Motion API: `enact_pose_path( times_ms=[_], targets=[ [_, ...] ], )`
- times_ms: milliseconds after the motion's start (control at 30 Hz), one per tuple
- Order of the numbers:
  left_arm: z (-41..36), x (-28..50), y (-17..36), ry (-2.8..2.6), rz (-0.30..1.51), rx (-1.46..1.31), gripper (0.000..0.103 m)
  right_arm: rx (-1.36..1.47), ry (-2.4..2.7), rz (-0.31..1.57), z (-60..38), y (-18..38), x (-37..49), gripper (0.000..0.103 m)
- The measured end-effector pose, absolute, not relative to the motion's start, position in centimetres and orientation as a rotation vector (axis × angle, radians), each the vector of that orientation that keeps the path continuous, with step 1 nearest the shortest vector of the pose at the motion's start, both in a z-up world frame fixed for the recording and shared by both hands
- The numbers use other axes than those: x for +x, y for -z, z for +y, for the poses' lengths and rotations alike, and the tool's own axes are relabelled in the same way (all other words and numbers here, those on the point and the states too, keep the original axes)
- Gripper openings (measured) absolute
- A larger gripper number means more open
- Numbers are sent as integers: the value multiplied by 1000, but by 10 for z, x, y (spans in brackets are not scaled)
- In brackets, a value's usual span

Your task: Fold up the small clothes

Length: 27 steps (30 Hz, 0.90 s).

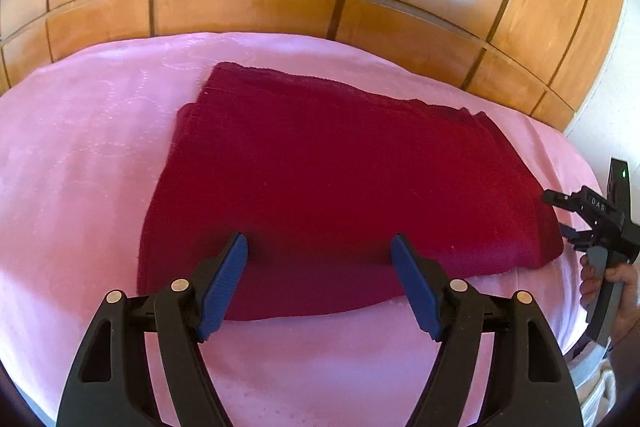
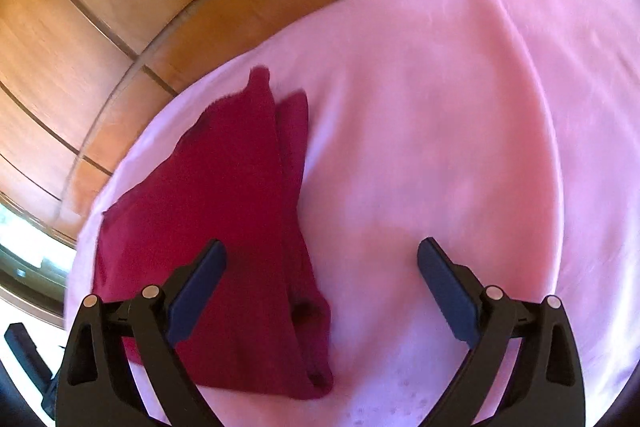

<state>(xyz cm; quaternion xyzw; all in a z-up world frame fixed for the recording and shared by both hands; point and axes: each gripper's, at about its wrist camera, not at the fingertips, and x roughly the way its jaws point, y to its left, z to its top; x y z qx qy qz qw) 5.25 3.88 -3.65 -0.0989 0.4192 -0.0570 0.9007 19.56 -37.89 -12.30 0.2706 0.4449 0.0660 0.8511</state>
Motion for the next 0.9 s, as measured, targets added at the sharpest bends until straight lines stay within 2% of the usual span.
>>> enact_pose_path(
  times_ms=[100, 167, 200, 267, 300, 333, 367, 400, 433, 500, 633, 700, 900],
  targets=[
    [44, 57, 39, 136, 883, -246, 73, 623, -223, 953, -373, 124, 191, 77],
    [47, 60, 40, 143, 885, -266, 73, 610, -271, 967, -363, 123, 190, 75],
    [48, 60, 40, 146, 886, -272, 73, 589, -282, 977, -358, 125, 189, 70],
    [48, 61, 42, 152, 891, -278, 73, 521, -270, 981, -347, 125, 187, 70],
    [48, 62, 42, 154, 894, -277, 73, 498, -265, 982, -344, 125, 187, 65],
    [48, 62, 43, 158, 896, -277, 73, 487, -261, 986, -342, 124, 187, 56],
    [48, 62, 43, 163, 899, -279, 73, 489, -270, 994, -343, 123, 188, 51],
    [49, 61, 43, 167, 899, -279, 73, 487, -274, 1000, -342, 122, 189, 38],
    [50, 61, 43, 173, 902, -276, 71, 479, -275, 1006, -342, 120, 190, 29],
    [52, 60, 42, 179, 906, -278, 67, 465, -282, 993, -337, 106, 187, 21],
    [70, 61, 41, 212, 919, -353, 53, 483, -391, 929, -325, 70, 185, 17],
    [86, 63, 41, 242, 921, -447, 50, 479, -456, 900, -308, 49, 190, 16],
    [129, 61, 34, 275, 873, -646, 49, 402, -621, 821, -227, -1, 204, 15]
  ],
)
